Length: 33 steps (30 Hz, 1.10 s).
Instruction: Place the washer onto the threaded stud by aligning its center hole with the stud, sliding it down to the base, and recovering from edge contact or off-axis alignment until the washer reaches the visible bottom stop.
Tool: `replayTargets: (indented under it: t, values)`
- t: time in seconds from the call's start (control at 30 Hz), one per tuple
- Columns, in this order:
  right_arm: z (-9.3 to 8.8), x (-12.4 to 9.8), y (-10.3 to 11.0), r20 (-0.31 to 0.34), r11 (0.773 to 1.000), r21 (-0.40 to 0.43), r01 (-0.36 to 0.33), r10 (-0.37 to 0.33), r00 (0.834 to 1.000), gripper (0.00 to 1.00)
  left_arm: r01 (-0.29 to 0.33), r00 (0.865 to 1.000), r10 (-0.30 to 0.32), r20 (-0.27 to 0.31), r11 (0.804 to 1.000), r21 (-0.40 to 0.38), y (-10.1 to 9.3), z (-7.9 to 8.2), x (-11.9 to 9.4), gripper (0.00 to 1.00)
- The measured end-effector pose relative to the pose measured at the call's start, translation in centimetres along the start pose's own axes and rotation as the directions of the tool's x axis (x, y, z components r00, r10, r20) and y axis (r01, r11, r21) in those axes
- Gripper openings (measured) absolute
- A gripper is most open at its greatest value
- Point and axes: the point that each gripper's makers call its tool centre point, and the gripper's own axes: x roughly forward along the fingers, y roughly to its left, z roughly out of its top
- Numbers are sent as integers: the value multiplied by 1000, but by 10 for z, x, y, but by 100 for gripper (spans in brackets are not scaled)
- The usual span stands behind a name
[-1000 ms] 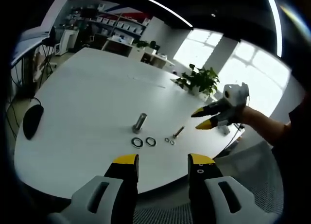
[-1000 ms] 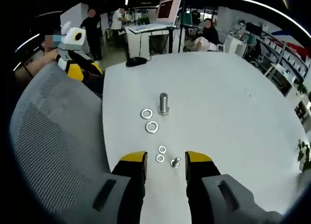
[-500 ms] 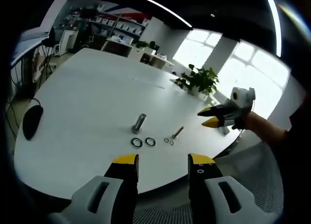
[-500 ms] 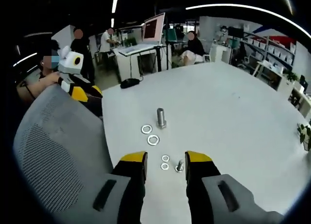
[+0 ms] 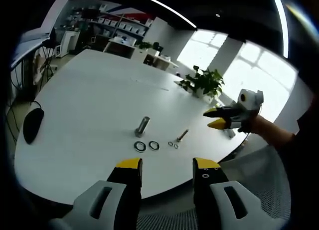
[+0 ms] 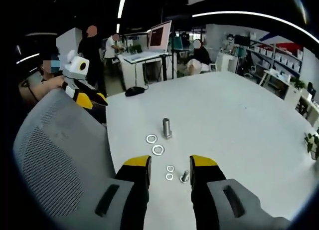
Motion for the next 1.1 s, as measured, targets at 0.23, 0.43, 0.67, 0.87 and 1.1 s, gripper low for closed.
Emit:
replayTargets:
  t: [0.23,0.43,0.67,0.87,1.1]
  values:
    - [-4,16,10,-72,994,-69,-84,79,994,32,0,1000,0,-8,1000,-1,0,-1,0,39]
    - [-25,29,17,-199,977,-132,-169,141,970,32,-4,1000,4,-10,1000,-1,0,-2,0,39]
    - [-51,42,24,-355,941,-222,-257,167,920,32,-3,1000,3,-15,1000,6,-1,-2,1,39]
    - [-76,53,20,-498,916,-272,-296,129,857,31,-5,1000,5,-18,1000,1,0,-3,1,39]
    - [-84,71,21,-546,889,-303,-343,133,827,31,-7,1000,7,-10,1000,-1,0,-2,0,39]
